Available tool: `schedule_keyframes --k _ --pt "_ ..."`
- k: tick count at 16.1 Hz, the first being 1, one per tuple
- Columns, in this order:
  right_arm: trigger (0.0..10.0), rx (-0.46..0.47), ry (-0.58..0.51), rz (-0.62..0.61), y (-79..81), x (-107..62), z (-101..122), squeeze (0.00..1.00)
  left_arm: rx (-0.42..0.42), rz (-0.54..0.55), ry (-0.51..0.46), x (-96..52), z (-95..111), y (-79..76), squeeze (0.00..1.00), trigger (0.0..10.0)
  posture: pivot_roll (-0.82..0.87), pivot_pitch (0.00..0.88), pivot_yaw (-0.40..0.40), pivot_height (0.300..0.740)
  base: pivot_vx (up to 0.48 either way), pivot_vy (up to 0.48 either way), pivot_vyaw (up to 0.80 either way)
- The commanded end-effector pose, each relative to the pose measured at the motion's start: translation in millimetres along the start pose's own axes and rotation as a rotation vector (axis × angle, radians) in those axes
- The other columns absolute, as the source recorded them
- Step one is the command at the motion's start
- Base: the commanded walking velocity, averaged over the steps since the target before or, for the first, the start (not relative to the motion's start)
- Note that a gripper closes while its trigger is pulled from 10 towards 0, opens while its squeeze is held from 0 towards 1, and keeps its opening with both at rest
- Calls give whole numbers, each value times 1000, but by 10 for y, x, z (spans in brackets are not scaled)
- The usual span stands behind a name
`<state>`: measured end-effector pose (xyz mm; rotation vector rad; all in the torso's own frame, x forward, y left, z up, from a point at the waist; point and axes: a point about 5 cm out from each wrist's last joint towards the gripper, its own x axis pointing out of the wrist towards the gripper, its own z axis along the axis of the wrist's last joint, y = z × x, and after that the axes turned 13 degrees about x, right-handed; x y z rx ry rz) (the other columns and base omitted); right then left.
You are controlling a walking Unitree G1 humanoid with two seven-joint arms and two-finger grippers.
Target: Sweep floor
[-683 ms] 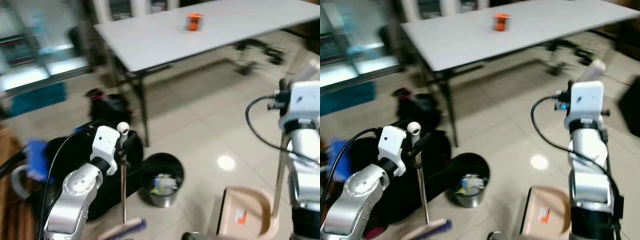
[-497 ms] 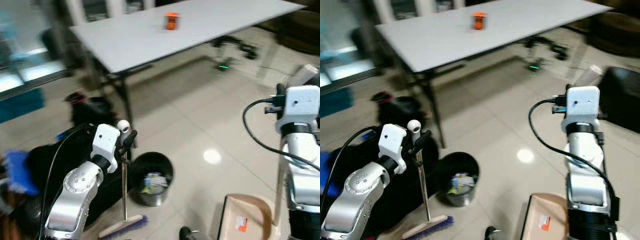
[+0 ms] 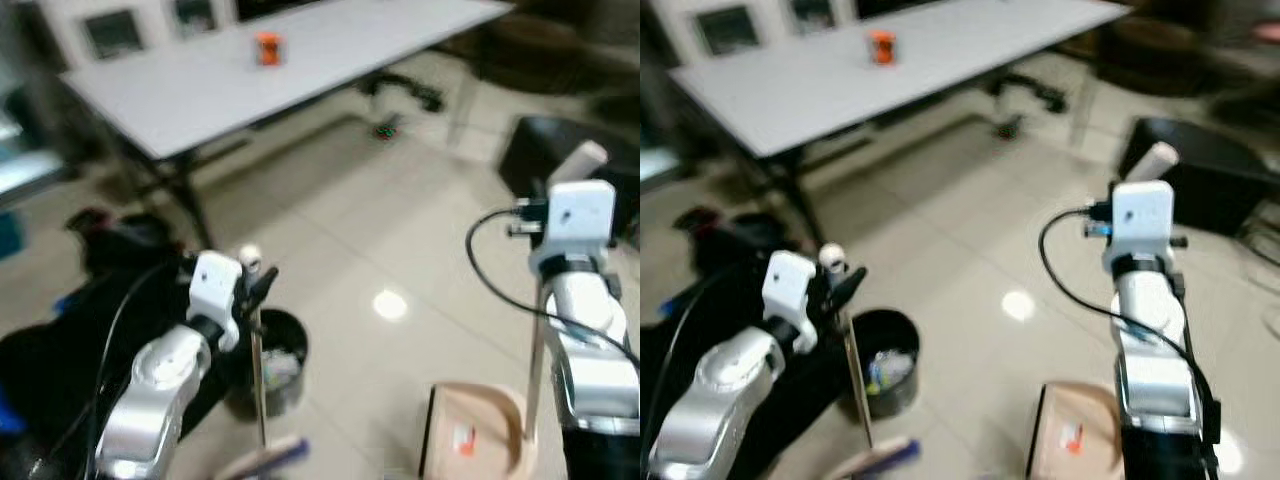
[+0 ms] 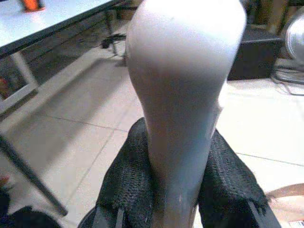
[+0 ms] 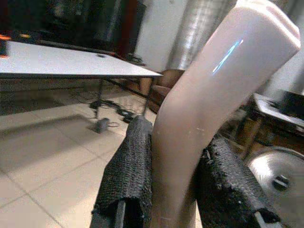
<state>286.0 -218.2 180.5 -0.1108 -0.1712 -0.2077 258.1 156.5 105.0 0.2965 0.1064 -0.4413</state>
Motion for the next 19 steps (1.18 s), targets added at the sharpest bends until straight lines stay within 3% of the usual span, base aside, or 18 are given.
schedule_keyframes --k 1,6,11,19 --pt "10000 -1 -14 4 4 5 47 0 11 14 -26 12 64 39 0 10000 -2 0 43 740 0 0 -800" --pt "10000 62 43 -39 20 -53 -27 0 24 48 -50 62 112 81 0 10000 -11 0 45 740 0 0 -800" --pt "10000 58 46 -96 -81 -80 -39 0 42 90 -57 106 144 151 0 10000 -11 0 53 740 0 0 -800" --pt "10000 36 36 -102 -96 -111 -2 0 23 172 -80 133 196 273 0 10000 -12 0 54 740 0 0 -800"
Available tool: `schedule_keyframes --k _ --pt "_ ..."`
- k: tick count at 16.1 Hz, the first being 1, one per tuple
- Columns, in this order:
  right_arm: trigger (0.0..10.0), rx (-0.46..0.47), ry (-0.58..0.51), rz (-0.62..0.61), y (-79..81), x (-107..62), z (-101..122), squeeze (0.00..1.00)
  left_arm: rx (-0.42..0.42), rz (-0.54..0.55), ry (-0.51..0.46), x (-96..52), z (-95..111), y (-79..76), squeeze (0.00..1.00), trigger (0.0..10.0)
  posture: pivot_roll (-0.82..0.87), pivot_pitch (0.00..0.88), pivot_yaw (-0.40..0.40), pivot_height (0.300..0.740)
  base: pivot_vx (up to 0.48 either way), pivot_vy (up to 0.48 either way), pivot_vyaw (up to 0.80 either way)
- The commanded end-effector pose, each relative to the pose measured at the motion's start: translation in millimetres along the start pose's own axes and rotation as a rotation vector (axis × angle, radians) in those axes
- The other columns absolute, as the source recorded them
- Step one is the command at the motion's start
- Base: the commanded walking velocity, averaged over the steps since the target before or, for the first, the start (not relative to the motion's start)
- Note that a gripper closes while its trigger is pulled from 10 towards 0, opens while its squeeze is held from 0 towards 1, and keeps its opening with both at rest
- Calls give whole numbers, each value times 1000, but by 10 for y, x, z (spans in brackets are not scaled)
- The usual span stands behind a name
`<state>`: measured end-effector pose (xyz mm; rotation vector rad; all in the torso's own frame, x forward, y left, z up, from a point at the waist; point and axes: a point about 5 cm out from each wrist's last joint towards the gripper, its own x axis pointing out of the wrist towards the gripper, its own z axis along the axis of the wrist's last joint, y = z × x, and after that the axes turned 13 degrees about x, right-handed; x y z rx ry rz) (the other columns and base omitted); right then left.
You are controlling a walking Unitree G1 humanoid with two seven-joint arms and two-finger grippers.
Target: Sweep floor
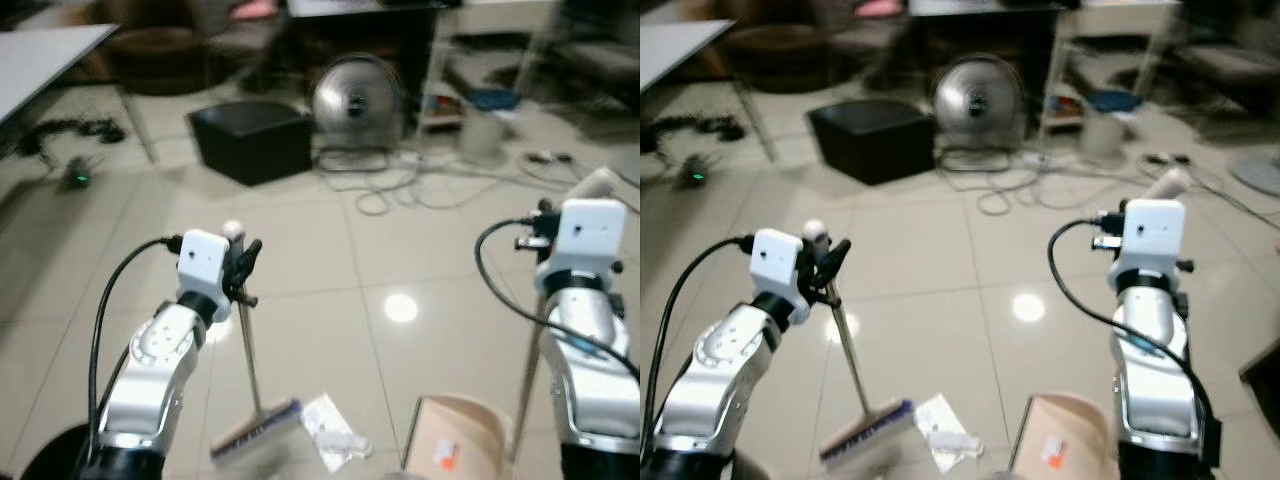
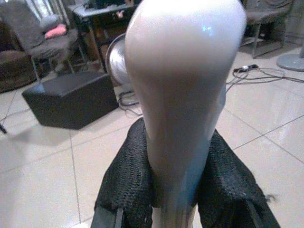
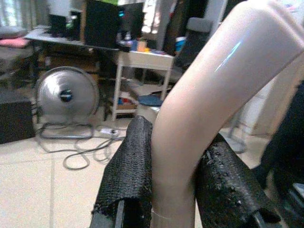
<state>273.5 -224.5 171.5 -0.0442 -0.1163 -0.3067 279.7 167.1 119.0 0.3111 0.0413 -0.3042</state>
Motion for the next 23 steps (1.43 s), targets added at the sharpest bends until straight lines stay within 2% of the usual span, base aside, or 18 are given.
schedule_keyframes --k 1,5,8,9,13,15,18,20,22,23 --pt "10000 -17 -36 2 -11 15 85 0 2 39 -39 22 89 60 0 10000 -12 0 53 740 0 0 -800" --pt "10000 -31 -93 55 48 58 134 0 -12 81 -43 34 87 84 0 10000 -13 0 51 740 0 0 -800" --pt "10000 106 -145 271 370 85 244 0 -34 158 -74 12 146 128 0 10000 2 0 45 740 0 0 0" --pt "10000 86 -139 320 463 80 237 0 -26 170 -72 -5 149 135 0 10000 3 0 44 740 0 0 0" --pt "10000 45 -144 413 635 41 193 0 7 198 -100 -14 214 138 0 10000 8 0 43 740 0 0 688" --pt "10000 53 -143 423 648 23 166 0 13 204 -106 -18 230 143 0 10000 14 0 47 740 135 0 800" --pt "10000 75 -122 432 643 -20 98 0 26 196 -108 -19 237 140 0 10000 12 0 51 740 314 0 0" --pt "10000 108 -51 377 542 -46 -40 0 -8 194 -106 -8 220 127 0 10000 8 0 53 740 0 0 0" --pt "10000 106 -52 373 524 -48 -49 0 10 196 -94 0 208 130 0 10000 8 0 53 740 0 0 0" --pt "10000 72 -78 351 508 -32 -38 0 5 199 -92 1 203 130 0 10000 3 0 60 740 0 0 0"
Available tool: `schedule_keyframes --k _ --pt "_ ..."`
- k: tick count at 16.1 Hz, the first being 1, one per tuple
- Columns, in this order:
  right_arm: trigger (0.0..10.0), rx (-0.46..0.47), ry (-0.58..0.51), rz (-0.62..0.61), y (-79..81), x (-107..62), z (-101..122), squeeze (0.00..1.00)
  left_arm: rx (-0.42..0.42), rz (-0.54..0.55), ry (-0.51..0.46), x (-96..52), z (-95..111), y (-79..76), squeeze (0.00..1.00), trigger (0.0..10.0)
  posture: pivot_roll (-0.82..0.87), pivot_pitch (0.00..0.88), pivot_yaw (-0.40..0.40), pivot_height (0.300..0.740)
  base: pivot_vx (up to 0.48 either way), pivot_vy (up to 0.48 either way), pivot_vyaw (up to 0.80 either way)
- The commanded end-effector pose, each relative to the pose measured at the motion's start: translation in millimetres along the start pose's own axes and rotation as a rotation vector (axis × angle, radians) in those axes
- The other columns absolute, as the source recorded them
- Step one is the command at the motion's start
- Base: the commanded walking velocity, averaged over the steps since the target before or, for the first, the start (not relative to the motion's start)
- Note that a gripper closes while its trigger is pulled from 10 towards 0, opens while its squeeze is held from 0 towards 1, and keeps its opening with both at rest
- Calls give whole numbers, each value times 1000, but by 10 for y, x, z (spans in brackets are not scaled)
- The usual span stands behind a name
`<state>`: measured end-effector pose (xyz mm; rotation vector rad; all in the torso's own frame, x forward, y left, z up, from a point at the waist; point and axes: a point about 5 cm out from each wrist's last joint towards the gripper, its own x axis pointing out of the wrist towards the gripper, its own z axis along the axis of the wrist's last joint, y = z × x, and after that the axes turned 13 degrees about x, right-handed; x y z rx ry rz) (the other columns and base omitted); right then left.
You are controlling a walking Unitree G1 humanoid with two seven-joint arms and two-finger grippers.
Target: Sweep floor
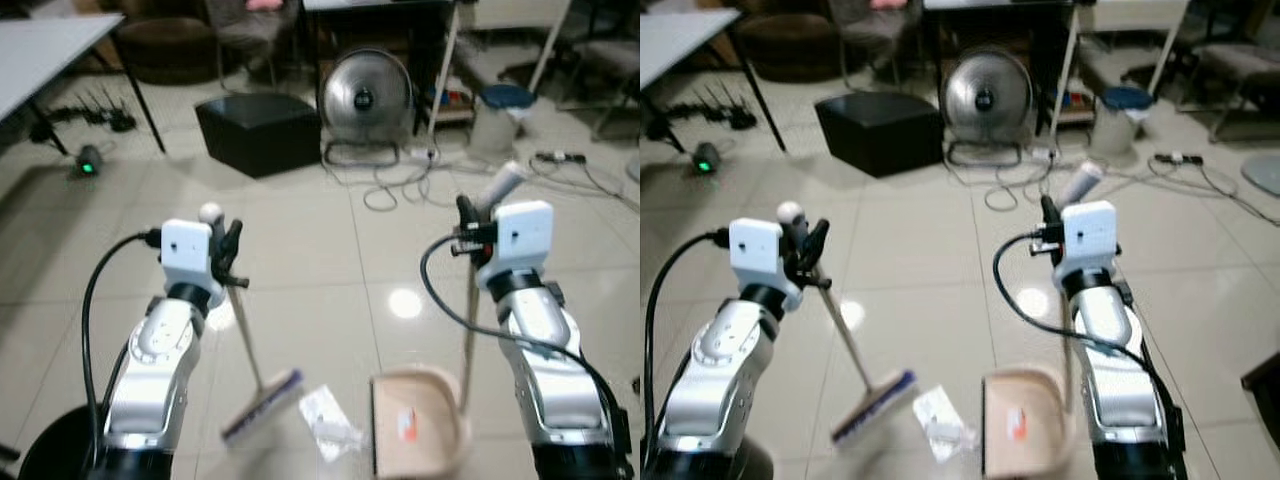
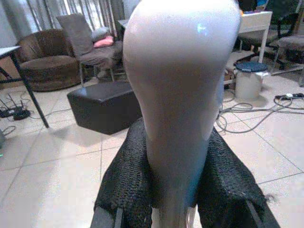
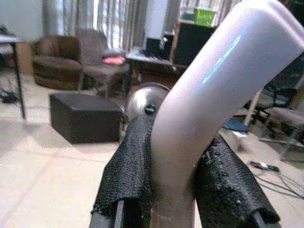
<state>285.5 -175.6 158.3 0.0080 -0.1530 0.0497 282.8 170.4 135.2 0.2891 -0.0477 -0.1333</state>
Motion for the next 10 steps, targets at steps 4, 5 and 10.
schedule_keyframes --k 4,5,10 --pt "10000 -37 -67 3 -20 57 103 0 12 23 -27 32 64 49 0 10000 7 0 55 740 0 0 0" --pt "10000 -8 -71 6 -16 56 115 0 1 19 -24 37 63 45 0 10000 9 0 53 740 0 0 0" --pt "10000 -2 -75 14 2 67 104 0 19 -6 -48 69 107 19 0 10000 16 0 53 740 0 0 0"
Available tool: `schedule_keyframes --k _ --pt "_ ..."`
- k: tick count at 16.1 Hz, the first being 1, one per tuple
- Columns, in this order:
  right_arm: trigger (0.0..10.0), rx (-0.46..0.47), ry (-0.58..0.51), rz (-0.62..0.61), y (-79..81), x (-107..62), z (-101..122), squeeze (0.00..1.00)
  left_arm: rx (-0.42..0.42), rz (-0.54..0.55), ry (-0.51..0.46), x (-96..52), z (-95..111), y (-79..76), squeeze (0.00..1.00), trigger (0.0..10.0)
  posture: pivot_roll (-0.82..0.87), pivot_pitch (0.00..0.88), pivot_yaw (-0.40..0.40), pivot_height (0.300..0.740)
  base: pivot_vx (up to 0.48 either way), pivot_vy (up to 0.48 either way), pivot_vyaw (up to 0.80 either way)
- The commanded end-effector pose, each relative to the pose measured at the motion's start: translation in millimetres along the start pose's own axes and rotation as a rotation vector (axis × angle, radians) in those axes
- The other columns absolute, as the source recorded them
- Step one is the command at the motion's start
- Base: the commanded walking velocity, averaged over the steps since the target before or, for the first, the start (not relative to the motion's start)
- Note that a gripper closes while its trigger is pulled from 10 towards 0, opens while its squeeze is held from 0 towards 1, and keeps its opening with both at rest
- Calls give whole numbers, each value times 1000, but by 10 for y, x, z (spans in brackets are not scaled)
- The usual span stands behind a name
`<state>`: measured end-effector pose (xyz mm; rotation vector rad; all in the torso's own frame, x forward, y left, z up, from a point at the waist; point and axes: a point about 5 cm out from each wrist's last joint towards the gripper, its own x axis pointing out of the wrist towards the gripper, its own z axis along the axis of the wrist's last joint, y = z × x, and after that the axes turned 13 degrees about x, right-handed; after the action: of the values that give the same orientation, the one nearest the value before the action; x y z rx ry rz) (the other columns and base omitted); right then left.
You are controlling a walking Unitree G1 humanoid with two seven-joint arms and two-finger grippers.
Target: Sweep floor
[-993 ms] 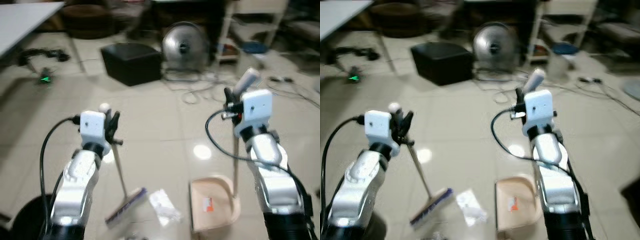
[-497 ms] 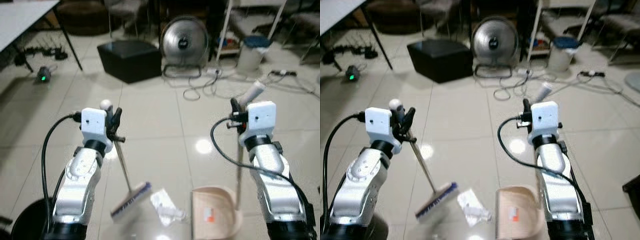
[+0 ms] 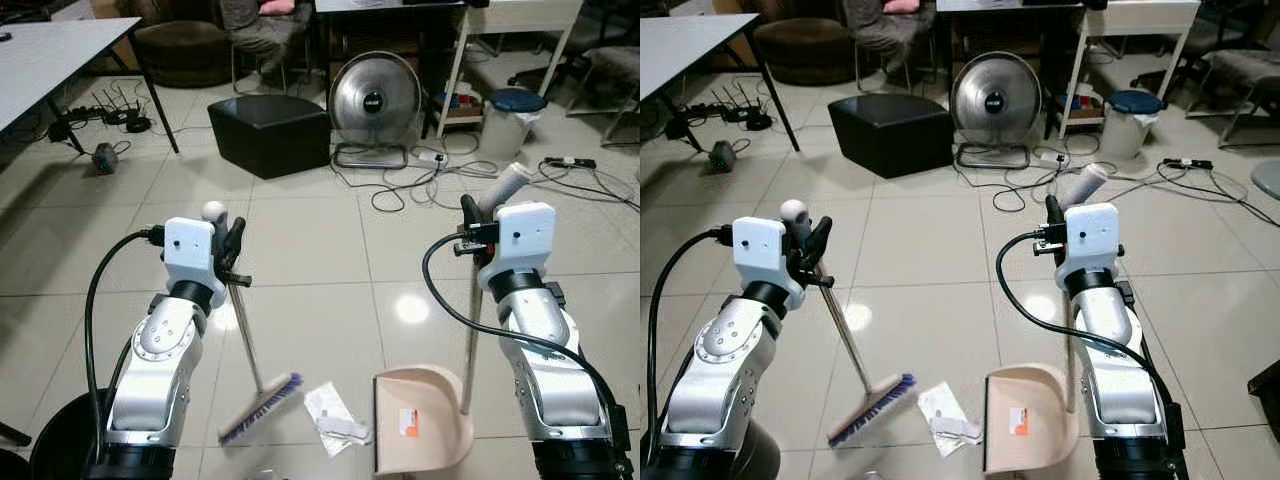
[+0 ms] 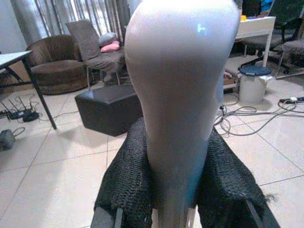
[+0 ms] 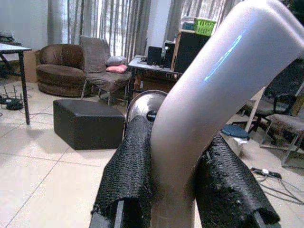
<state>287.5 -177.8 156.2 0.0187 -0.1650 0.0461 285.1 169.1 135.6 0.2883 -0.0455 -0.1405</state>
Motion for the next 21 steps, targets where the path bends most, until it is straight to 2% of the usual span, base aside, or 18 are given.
schedule_keyframes --k 1,3,7,8,10,14,17,21 --pt "10000 -8 -63 16 22 59 128 0 22 6 -59 59 125 37 0 10000 23 0 50 740 0 0 0" --pt "10000 -15 -57 19 24 65 113 0 29 9 -67 72 137 51 0 10000 23 0 48 740 0 0 0" --pt "10000 -32 -52 36 35 69 103 0 30 23 -69 60 127 80 0 10000 28 0 33 740 223 0 770" --pt "10000 9 -61 29 30 65 101 0 26 28 -65 50 117 81 0 10000 29 0 30 740 311 0 0" --pt "10000 -1 -52 36 30 76 87 0 -1 48 -77 24 122 90 0 10000 37 0 20 740 156 0 0" --pt "10000 -11 -51 45 38 82 72 0 15 70 -60 0 88 131 0 10000 37 0 19 740 0 0 0" --pt "10000 0 -43 17 -18 68 37 0 22 71 -63 18 98 148 0 10000 40 0 24 740 0 0 0" --pt "10000 -33 -50 4 -86 118 -23 0 44 68 -66 136 118 162 0 10000 48 24 34 740 0 0 0"
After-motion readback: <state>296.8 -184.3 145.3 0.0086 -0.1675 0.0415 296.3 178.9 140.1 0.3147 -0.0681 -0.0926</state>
